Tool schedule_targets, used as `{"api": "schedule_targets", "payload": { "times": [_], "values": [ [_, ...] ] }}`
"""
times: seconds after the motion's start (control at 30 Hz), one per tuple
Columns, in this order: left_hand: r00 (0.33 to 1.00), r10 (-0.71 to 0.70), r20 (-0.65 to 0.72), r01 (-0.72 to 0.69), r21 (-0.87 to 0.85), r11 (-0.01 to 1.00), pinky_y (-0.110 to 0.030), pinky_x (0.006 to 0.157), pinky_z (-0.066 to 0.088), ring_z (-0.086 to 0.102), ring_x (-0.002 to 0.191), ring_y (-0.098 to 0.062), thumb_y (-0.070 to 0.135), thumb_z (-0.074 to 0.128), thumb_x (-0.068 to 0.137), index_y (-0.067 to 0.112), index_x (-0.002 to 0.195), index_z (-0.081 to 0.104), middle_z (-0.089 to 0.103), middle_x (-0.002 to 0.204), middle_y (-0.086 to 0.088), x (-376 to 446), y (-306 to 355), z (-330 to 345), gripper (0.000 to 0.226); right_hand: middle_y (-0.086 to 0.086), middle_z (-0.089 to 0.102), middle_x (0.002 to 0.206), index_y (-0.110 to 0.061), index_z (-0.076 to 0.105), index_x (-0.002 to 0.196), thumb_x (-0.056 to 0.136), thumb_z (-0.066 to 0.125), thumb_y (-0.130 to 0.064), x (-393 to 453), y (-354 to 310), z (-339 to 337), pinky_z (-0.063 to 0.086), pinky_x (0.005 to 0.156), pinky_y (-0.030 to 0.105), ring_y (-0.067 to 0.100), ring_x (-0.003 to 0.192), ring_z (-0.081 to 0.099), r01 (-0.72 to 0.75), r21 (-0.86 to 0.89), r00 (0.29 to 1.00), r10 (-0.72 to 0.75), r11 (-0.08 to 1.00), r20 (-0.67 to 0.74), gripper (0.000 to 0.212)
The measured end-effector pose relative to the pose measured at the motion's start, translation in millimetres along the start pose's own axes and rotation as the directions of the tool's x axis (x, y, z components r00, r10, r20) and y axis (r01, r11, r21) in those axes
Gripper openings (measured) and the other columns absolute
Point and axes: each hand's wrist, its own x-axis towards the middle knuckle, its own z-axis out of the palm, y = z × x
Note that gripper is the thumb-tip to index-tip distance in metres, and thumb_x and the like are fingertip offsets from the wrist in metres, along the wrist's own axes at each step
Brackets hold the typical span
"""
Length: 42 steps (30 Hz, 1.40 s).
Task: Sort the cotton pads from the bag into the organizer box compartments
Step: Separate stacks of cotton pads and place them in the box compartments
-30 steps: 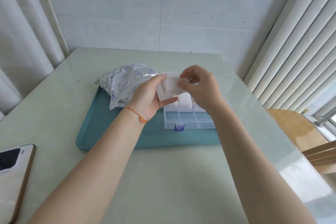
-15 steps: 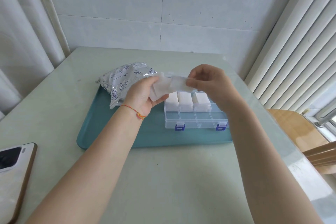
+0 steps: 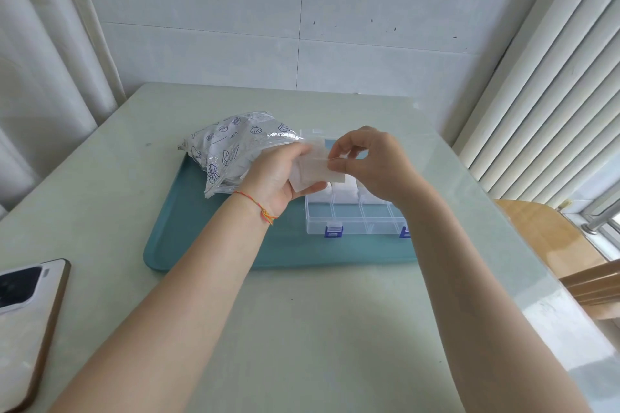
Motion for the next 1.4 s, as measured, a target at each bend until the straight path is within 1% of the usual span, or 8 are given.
{"api": "schedule_targets", "payload": {
  "times": [0.3,0.43,0.53,0.7,0.9,1.1,1.3,1.4],
  "values": [
    [1.000,-0.007,-0.010,0.006,-0.067,0.998,-0.034,0.061,0.060,0.066,0.078,-0.023,0.017,0.051,0.099,0.009,0.105,0.065,0.068,0.095,-0.011,0,1,0,0.017,-0.003,0.066,0.082,-0.024,0.063,0.099,0.083,0.072,-0.009,2,1,2,0.043,0.062,0.009,-0.001,0.062,0.054,-0.005,0.055,1.000,0.006,0.998,-0.021,0.024],
    [0.997,-0.020,-0.073,0.014,-0.074,0.997,-0.037,0.061,0.061,0.066,0.078,-0.025,0.017,0.049,0.100,0.008,0.105,0.062,0.065,0.098,-0.013,1,3,-4,0.017,-0.001,0.069,0.083,-0.022,0.070,0.085,0.087,0.063,-0.009,-4,-4,-6,0.046,0.065,0.019,0.006,0.069,0.059,-0.039,0.121,0.999,0.042,0.992,-0.018,0.015],
    [0.996,-0.082,0.025,0.083,-0.028,0.996,-0.036,0.058,0.060,0.065,0.088,-0.028,0.028,0.045,0.102,0.006,0.126,0.057,0.062,0.110,-0.015,2,4,-6,0.035,0.003,0.068,0.083,-0.018,0.072,0.083,0.089,0.056,-0.004,-8,-9,-14,0.049,0.063,0.027,0.014,0.066,0.063,-0.064,0.245,0.997,0.051,0.967,0.057,0.023],
    [0.941,-0.211,0.266,0.178,0.141,0.974,-0.025,0.053,0.051,0.055,0.103,-0.031,0.056,0.027,0.101,0.005,0.137,0.053,0.060,0.118,-0.018,0,0,-3,0.068,0.005,0.066,0.088,-0.017,0.073,0.104,0.089,0.064,-0.003,-11,-13,-20,0.047,0.061,0.019,0.011,0.055,0.054,-0.002,0.157,0.976,-0.032,0.988,0.214,0.023],
    [0.895,-0.253,0.368,0.223,0.122,0.967,-0.028,0.055,0.051,0.065,0.084,-0.028,0.065,0.032,0.096,0.019,0.110,0.065,0.067,0.093,-0.013,-5,-3,1,0.058,-0.003,0.070,0.079,-0.012,0.066,0.096,0.085,0.072,-0.005,-8,-21,-6,0.051,0.061,0.026,0.020,0.064,0.063,0.027,0.123,0.995,-0.038,0.992,0.089,0.015],
    [0.881,-0.204,0.426,0.251,-0.055,0.966,-0.042,0.075,0.059,0.067,0.084,-0.036,0.061,0.040,0.094,0.017,0.110,0.064,0.061,0.093,-0.010,-6,-2,5,0.052,-0.012,0.059,0.078,-0.015,0.058,0.085,0.080,0.074,-0.011,-6,-20,6,0.038,0.062,0.009,0.011,0.073,0.054,0.132,0.035,0.980,-0.125,0.991,-0.152,0.018],
    [0.884,-0.148,0.443,0.216,-0.106,0.971,-0.035,0.077,0.055,0.070,0.089,-0.026,0.066,0.028,0.096,0.023,0.108,0.066,0.071,0.091,-0.005,-9,-2,4,0.058,-0.003,0.057,0.076,-0.017,0.053,0.079,0.083,0.075,-0.010,-6,-23,9,0.055,0.058,0.033,0.010,0.067,0.057,0.061,0.308,0.984,-0.005,0.949,-0.179,0.024],
    [0.879,-0.136,0.456,0.204,-0.104,0.973,-0.035,0.077,0.055,0.068,0.095,-0.025,0.070,0.024,0.095,0.024,0.107,0.066,0.071,0.094,-0.005,-8,-2,4,0.063,0.002,0.056,0.076,-0.014,0.054,0.079,0.084,0.075,-0.008,-7,-24,6,0.053,0.050,0.031,0.014,0.067,0.059,0.016,0.416,0.990,0.045,0.909,-0.137,0.022]
  ]
}}
